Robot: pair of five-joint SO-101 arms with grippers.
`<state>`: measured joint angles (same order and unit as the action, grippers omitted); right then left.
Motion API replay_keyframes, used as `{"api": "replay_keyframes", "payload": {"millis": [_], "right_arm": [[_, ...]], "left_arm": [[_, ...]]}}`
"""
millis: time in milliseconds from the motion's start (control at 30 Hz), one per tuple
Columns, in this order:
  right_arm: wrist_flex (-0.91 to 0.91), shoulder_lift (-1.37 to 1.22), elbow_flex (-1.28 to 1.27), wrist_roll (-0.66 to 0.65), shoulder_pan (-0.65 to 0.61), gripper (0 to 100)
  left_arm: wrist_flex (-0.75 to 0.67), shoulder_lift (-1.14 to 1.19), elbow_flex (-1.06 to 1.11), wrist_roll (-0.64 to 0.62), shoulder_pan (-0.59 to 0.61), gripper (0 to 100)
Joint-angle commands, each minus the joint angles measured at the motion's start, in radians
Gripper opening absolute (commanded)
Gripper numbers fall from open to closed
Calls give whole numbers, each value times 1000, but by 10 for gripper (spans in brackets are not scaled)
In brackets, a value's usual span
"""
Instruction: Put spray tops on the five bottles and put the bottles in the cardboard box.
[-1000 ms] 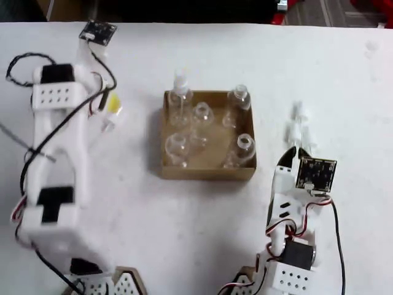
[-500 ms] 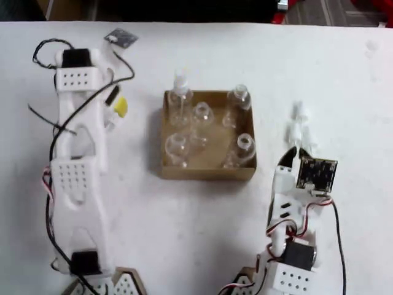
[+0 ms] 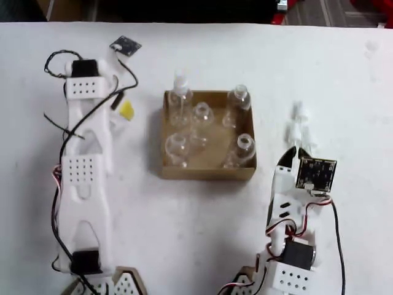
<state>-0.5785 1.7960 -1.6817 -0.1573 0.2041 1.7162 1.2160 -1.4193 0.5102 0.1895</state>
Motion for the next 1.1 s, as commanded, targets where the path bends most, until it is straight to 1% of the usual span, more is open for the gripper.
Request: {"api": "replay_keyframes", "payload": {"millis": [0, 167, 267, 367, 600, 700, 833, 933, 1000, 1067], "right_arm": [[10, -1, -9, -12, 2, 21], [10, -1, -9, -12, 2, 21], [10, -1, -9, -12, 2, 21], [10, -1, -9, -12, 2, 21], [10, -1, -9, -12, 2, 21], [10, -1, -9, -12, 2, 21], [12, -1, -9, -12, 2, 21], [12, -1, -9, -12, 2, 21], [12, -1, -9, -12, 2, 21], [12, -1, -9, -12, 2, 21]], "left_arm": [[-74, 13, -46, 11, 5, 264], [-135, 53, -48, 9, 1, 264], [-137, 67, -44, 14, -2, 256], [-127, 79, -40, 14, -1, 190], [-57, 99, -49, 9, -1, 22], [-18, 62, -54, 8, -10, 25], [66, -12, -104, 6, -22, 23], [72, -68, -120, 0, -28, 22], [75, -116, -120, -69, -27, 22], [75, -165, -118, -195, -21, 22]]}}
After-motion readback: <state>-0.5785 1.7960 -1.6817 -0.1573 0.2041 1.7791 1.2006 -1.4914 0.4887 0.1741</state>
